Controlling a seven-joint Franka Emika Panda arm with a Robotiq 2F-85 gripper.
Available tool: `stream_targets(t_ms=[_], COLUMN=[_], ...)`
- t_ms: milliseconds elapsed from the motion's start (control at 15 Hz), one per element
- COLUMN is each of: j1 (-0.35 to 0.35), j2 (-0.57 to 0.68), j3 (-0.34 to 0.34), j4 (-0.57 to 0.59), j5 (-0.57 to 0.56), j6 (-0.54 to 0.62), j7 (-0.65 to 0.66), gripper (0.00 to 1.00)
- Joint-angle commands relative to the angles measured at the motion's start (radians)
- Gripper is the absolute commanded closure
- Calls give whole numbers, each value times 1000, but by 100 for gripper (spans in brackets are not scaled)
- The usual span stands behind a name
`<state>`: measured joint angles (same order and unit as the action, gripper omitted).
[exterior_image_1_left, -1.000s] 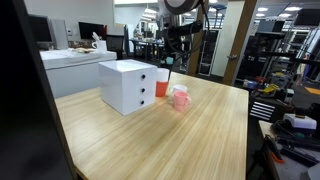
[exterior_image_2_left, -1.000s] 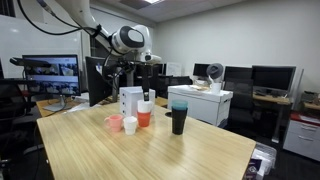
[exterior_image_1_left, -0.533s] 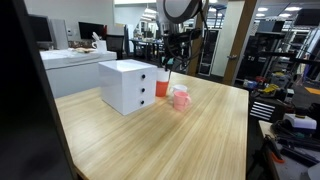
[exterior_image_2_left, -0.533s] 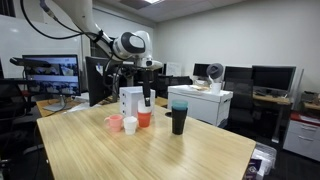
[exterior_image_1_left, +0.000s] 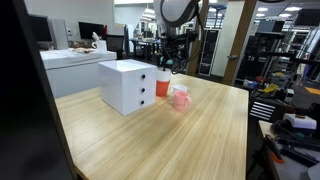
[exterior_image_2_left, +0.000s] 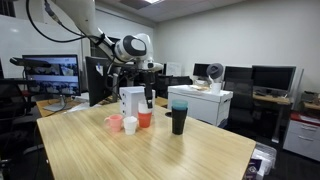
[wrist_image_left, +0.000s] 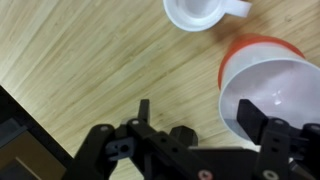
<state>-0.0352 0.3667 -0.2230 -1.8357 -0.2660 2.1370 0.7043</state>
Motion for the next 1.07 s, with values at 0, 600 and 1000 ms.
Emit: stream_targets(t_ms=[0,600,1000], j1=[-1,5,4], j2=[14,21,-19], j3=[-1,-4,11], j4=[16,23,62], j5=[-19,-25,-5], j6=[13,-10,-106], j7=[-6,-4,-37], gripper=[41,94,92])
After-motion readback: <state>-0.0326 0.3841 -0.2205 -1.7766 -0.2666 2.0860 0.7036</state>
